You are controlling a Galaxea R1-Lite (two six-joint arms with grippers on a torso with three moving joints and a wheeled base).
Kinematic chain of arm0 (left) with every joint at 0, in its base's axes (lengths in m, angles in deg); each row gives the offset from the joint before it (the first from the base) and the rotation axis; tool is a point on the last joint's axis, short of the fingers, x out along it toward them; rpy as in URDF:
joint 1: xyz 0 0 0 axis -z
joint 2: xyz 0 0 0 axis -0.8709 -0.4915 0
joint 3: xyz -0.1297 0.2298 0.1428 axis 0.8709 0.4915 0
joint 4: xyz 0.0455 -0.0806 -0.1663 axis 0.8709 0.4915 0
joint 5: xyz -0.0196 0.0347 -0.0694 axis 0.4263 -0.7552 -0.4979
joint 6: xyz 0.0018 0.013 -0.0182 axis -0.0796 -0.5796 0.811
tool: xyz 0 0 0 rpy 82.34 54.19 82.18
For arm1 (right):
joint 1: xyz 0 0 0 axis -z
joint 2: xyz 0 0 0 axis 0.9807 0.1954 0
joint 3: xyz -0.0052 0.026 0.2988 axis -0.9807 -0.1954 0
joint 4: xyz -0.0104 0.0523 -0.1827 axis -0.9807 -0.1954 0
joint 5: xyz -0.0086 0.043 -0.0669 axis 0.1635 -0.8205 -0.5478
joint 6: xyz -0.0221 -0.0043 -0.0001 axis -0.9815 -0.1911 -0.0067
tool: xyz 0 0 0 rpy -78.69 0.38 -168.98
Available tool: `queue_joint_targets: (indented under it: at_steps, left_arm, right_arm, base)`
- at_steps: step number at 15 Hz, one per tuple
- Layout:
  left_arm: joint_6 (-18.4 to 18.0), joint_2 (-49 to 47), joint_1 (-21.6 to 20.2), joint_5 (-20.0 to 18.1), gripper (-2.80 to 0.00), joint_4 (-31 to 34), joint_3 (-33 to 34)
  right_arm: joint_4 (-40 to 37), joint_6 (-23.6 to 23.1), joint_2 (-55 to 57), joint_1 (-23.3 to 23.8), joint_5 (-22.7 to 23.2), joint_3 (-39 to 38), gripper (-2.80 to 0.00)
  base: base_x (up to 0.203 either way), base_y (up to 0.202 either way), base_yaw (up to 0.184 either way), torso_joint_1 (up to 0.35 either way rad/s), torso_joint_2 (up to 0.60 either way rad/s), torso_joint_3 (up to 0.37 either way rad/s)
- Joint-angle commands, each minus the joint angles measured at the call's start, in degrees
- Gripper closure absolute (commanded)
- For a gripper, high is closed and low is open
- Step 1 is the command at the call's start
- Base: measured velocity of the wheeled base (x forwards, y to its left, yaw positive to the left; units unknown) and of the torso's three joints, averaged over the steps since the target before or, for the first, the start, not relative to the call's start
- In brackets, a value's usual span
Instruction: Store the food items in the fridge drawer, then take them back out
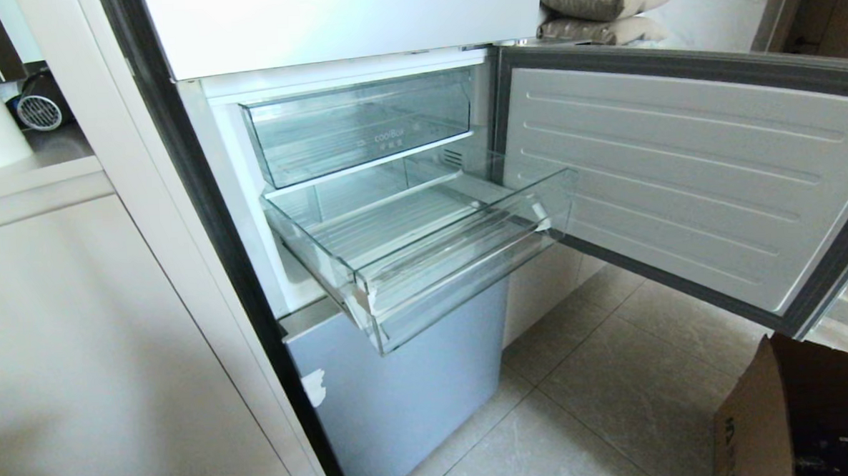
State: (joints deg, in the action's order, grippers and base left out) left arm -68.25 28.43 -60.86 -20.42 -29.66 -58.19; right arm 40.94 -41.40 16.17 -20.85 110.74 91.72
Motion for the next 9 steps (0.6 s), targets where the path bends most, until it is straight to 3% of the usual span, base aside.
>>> queue_joint_targets:
  at_steps: [1, 4, 9]
  left_arm:
    - [0.0, 0.0, 0.0, 0.0, 0.00, 0.0, 0.0]
    - [0.0, 0.0, 0.0, 0.0, 0.00, 0.0, 0.0]
    - [0.0, 0.0, 0.0, 0.0, 0.00, 0.0, 0.0]
  right_arm:
    - [1.3, 1.3, 9.5, -4.0, 0.7, 5.2, 0.00]
    - [1.6, 1.7, 13.4, -8.1, -5.8, 8.3, 0.00]
    - [1.4, 1.7, 16.2, -8.3, -7.2, 10.0, 0.00]
  base:
    - [0.000, 0.000, 0.000, 0.000, 0.00, 0.000]
    - [0.000, 0.000, 0.000, 0.000, 0.00, 0.000]
    - [0.000, 0.000, 0.000, 0.000, 0.00, 0.000]
